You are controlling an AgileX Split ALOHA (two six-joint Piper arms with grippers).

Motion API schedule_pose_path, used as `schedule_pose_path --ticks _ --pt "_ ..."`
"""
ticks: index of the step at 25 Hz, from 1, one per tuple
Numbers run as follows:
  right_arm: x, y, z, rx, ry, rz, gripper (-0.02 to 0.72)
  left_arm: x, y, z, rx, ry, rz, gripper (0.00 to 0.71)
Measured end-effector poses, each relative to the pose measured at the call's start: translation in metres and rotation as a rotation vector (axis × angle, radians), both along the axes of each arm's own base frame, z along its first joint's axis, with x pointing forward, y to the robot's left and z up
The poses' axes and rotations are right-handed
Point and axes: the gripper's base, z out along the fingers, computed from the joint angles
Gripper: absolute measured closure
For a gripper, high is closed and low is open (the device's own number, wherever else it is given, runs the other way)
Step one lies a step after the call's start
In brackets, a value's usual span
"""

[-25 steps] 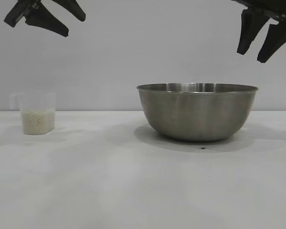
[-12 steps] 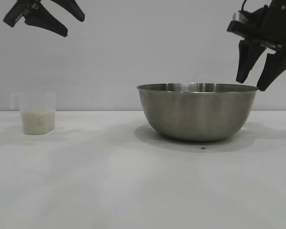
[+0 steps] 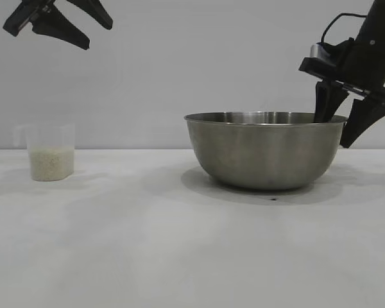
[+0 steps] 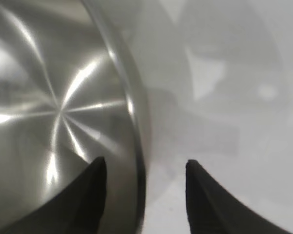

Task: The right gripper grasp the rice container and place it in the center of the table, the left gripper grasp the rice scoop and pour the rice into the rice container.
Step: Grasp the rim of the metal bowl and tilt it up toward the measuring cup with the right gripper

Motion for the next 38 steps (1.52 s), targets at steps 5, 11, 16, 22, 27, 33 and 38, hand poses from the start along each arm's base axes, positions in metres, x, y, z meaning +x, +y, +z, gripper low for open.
schedule_pose_path --ticks 5,11,16,22,27,33,38 --pt "0.003 0.002 -0.011 0.028 0.018 -0.022 0.383 0.000 0.000 0.000 0.001 -0.001 0.002 0.383" --pt "0.003 0.003 -0.011 0.040 0.013 -0.033 0.497 0.000 0.000 0.000 0.001 -0.002 0.005 0.383" --pt "0.004 0.003 -0.011 0.040 0.011 -0.035 0.563 0.000 0.000 0.000 -0.001 -0.002 0.008 0.383" --pt "0.004 0.003 -0.011 0.039 0.007 -0.037 0.563 0.000 0.000 0.000 -0.001 -0.002 0.008 0.383" --pt "0.004 0.002 -0.012 0.031 0.006 -0.037 0.617 0.001 0.001 0.000 0.000 -0.003 0.010 0.383" --pt "0.004 0.002 -0.014 0.031 0.011 -0.036 0.703 0.001 0.001 0.000 0.001 -0.004 0.012 0.383" --pt "0.004 0.002 -0.014 0.031 0.012 -0.036 0.703 0.001 0.001 0.000 0.002 -0.004 0.014 0.383"
